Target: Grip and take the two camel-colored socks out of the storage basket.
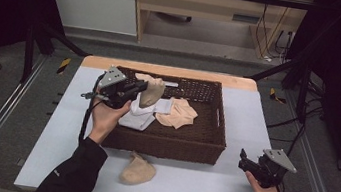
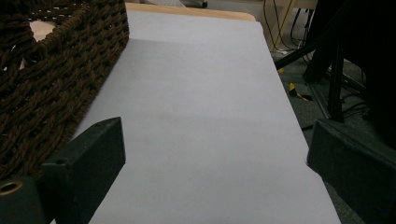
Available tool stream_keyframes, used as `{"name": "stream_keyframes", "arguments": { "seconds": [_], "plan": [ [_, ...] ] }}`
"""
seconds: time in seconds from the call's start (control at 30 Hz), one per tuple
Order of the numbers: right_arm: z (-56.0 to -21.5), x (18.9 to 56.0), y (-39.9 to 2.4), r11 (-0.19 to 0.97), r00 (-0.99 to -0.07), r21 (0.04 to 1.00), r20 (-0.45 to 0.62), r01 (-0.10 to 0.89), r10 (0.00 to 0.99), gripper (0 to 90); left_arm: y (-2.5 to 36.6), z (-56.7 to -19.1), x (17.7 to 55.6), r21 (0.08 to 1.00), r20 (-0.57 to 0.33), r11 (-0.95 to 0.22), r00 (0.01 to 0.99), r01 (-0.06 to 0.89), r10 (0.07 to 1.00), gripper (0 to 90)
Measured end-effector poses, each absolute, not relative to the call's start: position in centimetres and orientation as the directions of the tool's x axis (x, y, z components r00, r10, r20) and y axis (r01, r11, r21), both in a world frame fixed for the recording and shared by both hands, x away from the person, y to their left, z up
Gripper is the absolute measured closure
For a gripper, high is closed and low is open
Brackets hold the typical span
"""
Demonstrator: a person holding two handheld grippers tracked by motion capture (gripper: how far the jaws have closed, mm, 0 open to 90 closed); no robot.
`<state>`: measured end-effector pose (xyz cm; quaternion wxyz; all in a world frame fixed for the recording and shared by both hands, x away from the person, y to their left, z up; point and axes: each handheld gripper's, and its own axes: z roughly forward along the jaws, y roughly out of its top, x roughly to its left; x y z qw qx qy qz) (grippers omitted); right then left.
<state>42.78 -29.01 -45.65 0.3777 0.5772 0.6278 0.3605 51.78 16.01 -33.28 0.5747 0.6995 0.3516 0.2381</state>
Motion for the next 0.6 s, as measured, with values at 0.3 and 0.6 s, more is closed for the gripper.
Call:
{"name": "stream_keyframes", "arguments": {
  "seconds": [0.3,0.6],
  "plan": [
    [-45.6,42.8,-29.0,0.073,-0.046,0.888,-0.058,0.453,0.997,4.7,16.2,-31.6,49.3,0.980,-0.063,-0.079,0.669,0.181,0.741,88.0],
    [-45.6,42.7,-29.0,0.071,-0.045,0.890,-0.057,0.451,0.997,4.7,16.4,-29.1,45.5,0.992,-0.023,-0.075,0.715,0.106,0.699,88.0]
  ]
}}
